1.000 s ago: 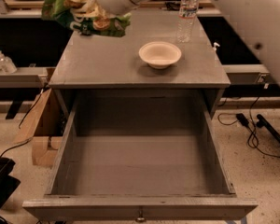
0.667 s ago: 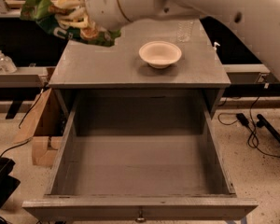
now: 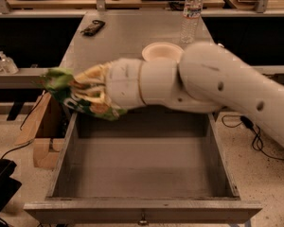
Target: Place green rice chip bag into top drawer
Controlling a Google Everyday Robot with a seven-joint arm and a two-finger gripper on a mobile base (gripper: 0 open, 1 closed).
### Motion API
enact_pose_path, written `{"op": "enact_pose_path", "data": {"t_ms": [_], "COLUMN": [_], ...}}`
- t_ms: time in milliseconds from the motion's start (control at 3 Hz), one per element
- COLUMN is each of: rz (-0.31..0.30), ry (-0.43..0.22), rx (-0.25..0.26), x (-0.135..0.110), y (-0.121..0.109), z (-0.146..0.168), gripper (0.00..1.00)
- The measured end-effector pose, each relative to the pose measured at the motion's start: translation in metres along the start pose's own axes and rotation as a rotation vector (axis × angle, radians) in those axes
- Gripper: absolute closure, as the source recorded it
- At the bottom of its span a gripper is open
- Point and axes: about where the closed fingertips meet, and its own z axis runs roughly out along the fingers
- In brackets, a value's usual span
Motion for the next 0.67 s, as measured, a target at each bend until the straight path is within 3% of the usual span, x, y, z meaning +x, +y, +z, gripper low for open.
{"op": "enact_pose_path", "data": {"t_ms": [333, 667], "rz": [0.246, 0.361], "ry": [0.06, 0.158], "rx": [0.027, 0.038], "x": [0.073, 0.143], "y": [0.101, 0.147], "z": [-0.039, -0.064], "gripper": [1.0, 1.0]}}
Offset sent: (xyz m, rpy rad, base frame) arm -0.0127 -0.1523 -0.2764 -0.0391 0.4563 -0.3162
